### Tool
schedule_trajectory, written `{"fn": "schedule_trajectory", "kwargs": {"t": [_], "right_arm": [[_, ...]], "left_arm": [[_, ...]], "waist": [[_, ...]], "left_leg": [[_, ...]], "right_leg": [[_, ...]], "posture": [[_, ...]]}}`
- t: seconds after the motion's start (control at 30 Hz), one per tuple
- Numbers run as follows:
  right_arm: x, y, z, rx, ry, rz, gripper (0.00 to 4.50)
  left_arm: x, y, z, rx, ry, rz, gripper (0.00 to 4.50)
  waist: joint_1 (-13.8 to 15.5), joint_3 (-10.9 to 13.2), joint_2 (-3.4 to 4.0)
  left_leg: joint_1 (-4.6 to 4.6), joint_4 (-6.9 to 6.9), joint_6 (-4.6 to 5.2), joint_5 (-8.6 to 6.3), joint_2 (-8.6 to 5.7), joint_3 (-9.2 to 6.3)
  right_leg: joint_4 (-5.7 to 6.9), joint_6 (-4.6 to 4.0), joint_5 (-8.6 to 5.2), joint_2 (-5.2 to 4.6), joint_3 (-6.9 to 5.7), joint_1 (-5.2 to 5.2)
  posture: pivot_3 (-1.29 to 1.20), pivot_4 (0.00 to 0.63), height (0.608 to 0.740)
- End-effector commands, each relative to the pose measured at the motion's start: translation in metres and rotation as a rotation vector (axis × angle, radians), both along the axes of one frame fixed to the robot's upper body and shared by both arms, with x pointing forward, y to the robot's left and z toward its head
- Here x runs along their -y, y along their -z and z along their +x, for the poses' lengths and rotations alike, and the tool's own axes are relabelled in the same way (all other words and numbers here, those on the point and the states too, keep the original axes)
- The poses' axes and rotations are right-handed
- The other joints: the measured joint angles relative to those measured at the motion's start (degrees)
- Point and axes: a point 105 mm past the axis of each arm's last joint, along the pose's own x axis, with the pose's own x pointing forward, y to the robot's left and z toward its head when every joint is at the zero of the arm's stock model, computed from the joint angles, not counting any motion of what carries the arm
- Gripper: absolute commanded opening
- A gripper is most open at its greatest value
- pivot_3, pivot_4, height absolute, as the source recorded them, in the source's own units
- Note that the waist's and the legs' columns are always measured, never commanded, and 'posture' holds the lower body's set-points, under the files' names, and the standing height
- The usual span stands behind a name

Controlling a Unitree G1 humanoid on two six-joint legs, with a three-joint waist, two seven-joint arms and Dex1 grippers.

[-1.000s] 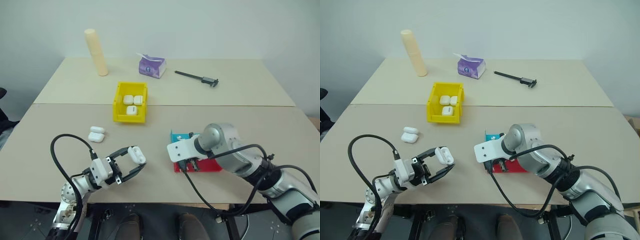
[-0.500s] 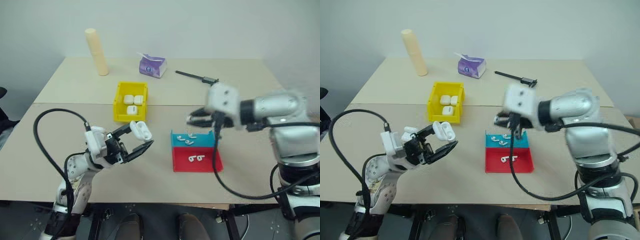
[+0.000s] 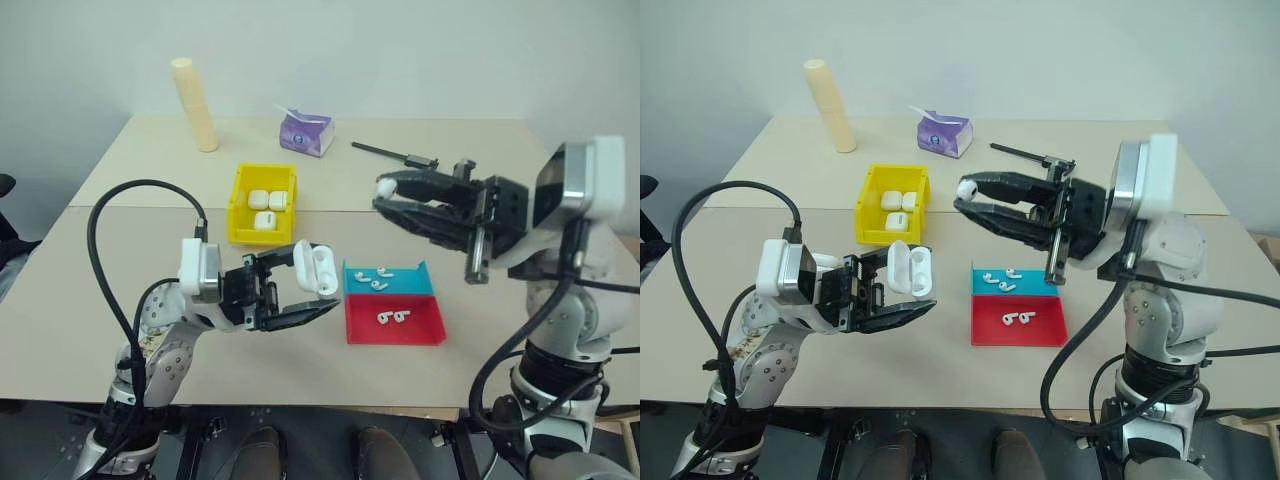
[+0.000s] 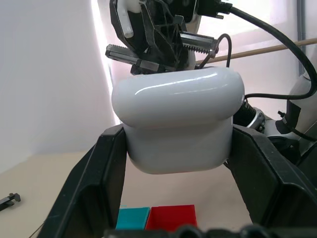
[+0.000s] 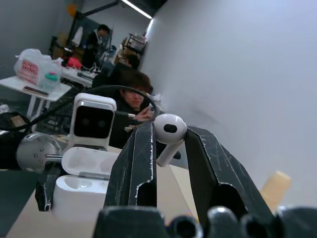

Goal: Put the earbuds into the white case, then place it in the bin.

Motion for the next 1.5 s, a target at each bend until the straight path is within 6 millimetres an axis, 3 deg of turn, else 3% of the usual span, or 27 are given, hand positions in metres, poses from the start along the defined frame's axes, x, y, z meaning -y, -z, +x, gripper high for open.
{"fn": "schedule_trajectory", "kwargs": {"t": [0.03, 0.43, 1.3, 1.33, 1.4, 1.5], "right_arm": [[-0.007, -0.001, -0.010, 0.061, -0.081, 0.011, 0.92], [-0.024, 0.019, 0.003, 0.096, -0.085, -0.082, 0.92], [-0.031, 0.036, 0.006, 0.107, -0.075, -0.142, 0.92], [-0.031, 0.038, 0.006, 0.107, -0.076, -0.148, 1.29], [-0.030, 0.040, 0.005, 0.109, -0.083, -0.165, 1.61], [-0.030, 0.044, 0.005, 0.124, -0.082, -0.193, 2.57]], "left_arm": [[0.003, -0.010, -0.007, 0.060, 0.027, -0.017, 2.86], [0.004, -0.009, -0.008, 0.058, -0.002, -0.018, 2.86], [0.007, -0.007, -0.007, 0.079, 0.002, -0.006, 2.86], [0.007, -0.007, -0.007, 0.080, 0.001, -0.006, 2.86], [0.007, -0.007, -0.006, 0.082, -0.001, -0.004, 2.86], [0.007, -0.007, -0.005, 0.086, -0.005, -0.004, 2.86]], "waist": [[-0.07, 0.00, 0.00], [0.03, 0.00, 0.00], [0.05, 0.00, 0.00], [0.06, 0.00, 0.00], [0.07, 0.00, 0.00], [0.07, 0.00, 0.00]], "left_leg": [[0.00, 0.00, 0.00, 0.00, 0.01, 0.00], [-0.01, 0.00, 0.00, 0.00, 0.01, 0.01], [0.00, 0.00, 0.00, 0.00, 0.01, 0.01], [0.00, 0.00, 0.00, 0.00, 0.01, 0.01], [0.00, 0.00, 0.00, 0.00, 0.01, 0.01], [0.00, 0.00, 0.00, 0.00, 0.01, 0.01]], "right_leg": [[0.00, 0.00, 0.00, 0.01, 0.00, -0.01], [0.01, 0.00, 0.00, 0.01, 0.04, -0.03], [0.01, 0.00, 0.00, 0.01, 0.04, -0.03], [0.01, 0.00, 0.00, 0.01, 0.04, -0.03], [0.01, 0.00, 0.00, 0.01, 0.04, -0.03], [0.01, 0.00, 0.00, 0.01, 0.04, -0.03]], "posture": [[0.00, 0.150, 0.740], [0.00, 0.150, 0.740], [0.00, 0.150, 0.740], [0.00, 0.150, 0.740], [0.00, 0.150, 0.740], [0.00, 0.150, 0.740]]}}
